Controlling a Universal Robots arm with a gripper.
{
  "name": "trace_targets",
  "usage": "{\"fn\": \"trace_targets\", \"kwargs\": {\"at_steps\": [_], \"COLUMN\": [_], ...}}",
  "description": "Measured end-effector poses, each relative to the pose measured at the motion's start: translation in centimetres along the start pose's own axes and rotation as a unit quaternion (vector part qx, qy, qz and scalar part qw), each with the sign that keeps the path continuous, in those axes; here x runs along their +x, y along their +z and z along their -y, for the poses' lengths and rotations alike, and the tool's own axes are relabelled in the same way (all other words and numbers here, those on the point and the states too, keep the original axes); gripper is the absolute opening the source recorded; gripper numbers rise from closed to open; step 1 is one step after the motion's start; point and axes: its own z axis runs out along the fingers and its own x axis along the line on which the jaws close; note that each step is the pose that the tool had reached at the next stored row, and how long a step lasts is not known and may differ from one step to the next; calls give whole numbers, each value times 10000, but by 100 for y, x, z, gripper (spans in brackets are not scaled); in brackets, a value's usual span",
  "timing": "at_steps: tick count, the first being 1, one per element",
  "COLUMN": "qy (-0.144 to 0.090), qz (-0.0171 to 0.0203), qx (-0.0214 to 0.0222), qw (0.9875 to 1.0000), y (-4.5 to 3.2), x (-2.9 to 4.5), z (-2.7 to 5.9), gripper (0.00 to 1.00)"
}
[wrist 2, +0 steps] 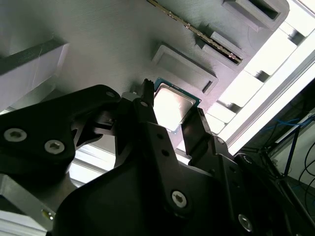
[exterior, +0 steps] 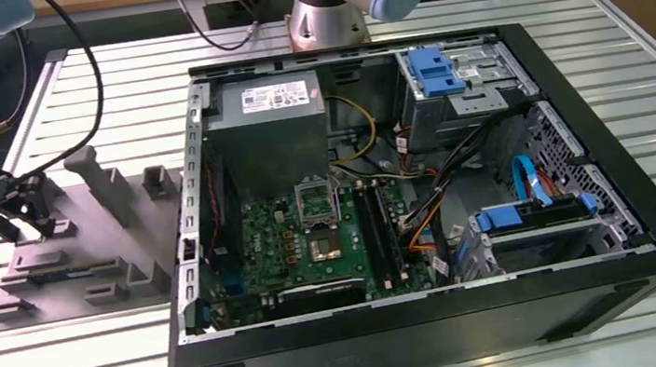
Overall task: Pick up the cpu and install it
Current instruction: 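Pick up the cpu and move it towards the insertion slot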
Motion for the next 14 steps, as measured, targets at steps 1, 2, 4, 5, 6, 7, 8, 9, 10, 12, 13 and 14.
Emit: {"fn": "trace_targets", "kwargs": {"at_steps": [1, 2, 4, 5, 6, 7, 8, 9, 10, 12, 13, 14], "qy": [0, 0, 0, 0, 0, 0, 0, 0, 0, 0, 0, 0], "qz": [0, 0, 0, 0, 0, 0, 0, 0, 0, 0, 0, 0], "qx": [0, 0, 0, 0, 0, 0, 0, 0, 0, 0, 0, 0], "qw": [10000, 10000, 10000, 10000, 10000, 10000, 10000, 10000, 10000, 10000, 10000, 10000], "y": [-1, -3, -6, -5, -19, -75, -77, -78, -81, -85, -119, -146], "x": [0, 0, 0, 0, 0, -1, -1, -1, -1, -1, -2, -2], "z": [0, 0, 0, 0, -1, -3, -3, -3, -3, -3, -5, -6], "gripper": [47, 47, 47, 47, 47, 47, 47, 47, 47, 47, 47, 47]}}
